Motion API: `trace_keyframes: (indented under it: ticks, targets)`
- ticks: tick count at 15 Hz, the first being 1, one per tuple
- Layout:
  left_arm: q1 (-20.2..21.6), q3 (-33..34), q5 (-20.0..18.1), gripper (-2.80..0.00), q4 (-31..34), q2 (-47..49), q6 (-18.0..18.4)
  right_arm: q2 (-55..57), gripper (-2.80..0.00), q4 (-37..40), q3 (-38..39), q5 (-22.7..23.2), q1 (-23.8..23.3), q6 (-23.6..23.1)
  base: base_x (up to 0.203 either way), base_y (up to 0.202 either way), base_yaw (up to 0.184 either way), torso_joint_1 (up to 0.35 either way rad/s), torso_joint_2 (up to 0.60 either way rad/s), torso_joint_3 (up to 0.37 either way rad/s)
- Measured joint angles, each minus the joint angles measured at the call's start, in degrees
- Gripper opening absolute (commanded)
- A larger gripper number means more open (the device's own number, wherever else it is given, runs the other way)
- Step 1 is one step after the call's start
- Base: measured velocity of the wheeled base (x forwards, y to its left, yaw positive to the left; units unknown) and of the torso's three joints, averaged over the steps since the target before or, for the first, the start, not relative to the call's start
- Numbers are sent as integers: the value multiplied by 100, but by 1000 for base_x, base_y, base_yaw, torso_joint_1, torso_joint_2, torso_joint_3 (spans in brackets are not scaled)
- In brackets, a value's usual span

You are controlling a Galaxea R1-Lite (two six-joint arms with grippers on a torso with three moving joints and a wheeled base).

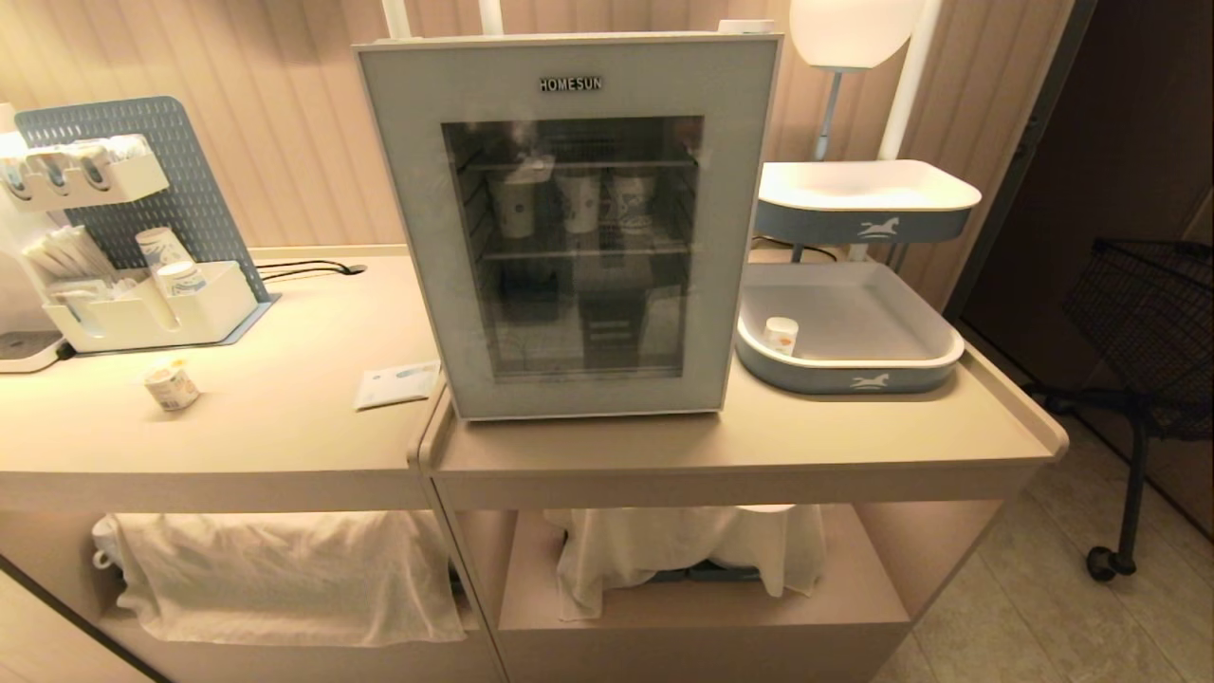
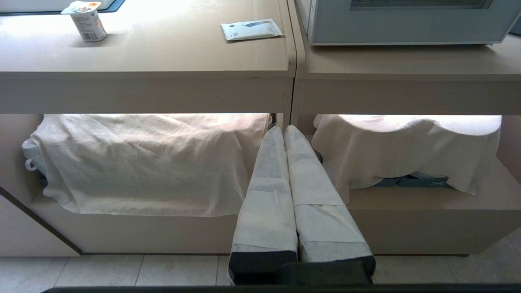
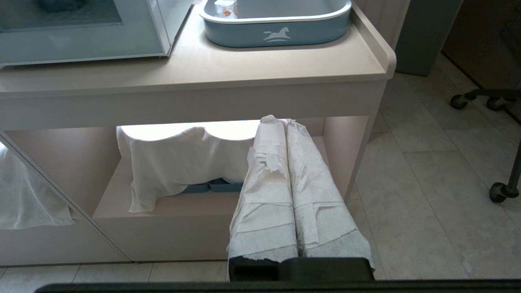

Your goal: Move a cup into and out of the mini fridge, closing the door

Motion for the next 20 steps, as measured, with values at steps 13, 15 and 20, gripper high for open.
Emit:
trace_keyframes:
  ticks: [13,15,20]
  targets:
    - [-1,0,0,-280,0,0,0,0,-280,1,0,2,0,0,0,0,0,0,0,0]
    - [0,0,0,-280,0,0,0,0,-280,0,0,0,0,0,0,0,0,0,0,0]
    - [0,0,1,-280,0,0,0,0,-280,0,0,2,0,-2,0,0,0,0,0,0]
